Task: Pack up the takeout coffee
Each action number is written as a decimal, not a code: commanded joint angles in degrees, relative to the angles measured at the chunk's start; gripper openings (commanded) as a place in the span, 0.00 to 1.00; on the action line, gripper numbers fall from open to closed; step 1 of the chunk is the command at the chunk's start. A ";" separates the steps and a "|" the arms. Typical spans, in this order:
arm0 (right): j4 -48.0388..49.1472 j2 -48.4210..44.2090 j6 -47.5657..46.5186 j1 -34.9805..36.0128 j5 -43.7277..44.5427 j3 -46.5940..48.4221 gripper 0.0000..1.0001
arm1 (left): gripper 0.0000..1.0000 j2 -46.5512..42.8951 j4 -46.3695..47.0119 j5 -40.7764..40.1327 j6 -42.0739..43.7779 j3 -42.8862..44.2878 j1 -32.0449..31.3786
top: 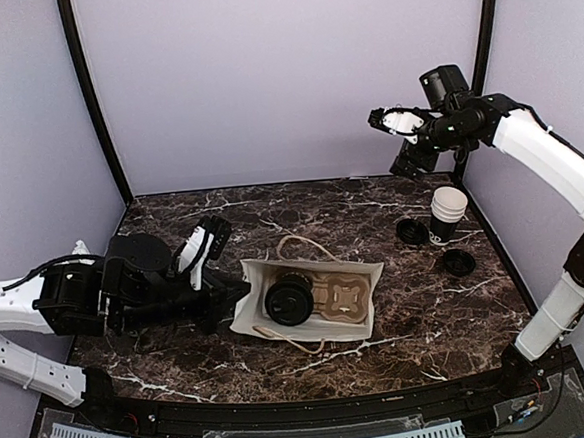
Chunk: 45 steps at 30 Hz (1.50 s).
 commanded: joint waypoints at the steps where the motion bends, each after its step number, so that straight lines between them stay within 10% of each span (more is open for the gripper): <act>1: 1.47 -1.03 0.50 -0.26 -1.54 -1.47 0.99 | 0.00 3.03 -0.09 8.29 -4.36 3.72 5.60; 17: 4.89 -5.51 1.41 -0.49 -0.64 -7.22 0.99 | 0.00 22.67 -0.86 31.71 -5.88 21.93 22.93; 29: 8.40 -9.42 4.28 -5.12 0.06 -12.65 0.99 | 0.01 34.78 -2.45 31.64 -5.56 36.38 26.49; 36: 9.98 -11.35 5.93 -6.00 -1.95 -14.55 0.99 | 0.48 34.73 -7.96 26.63 -3.79 40.78 26.89; 45: 11.56 -13.63 9.20 -6.98 -2.57 -15.29 0.99 | 0.53 26.56 -17.02 16.02 0.43 42.21 26.97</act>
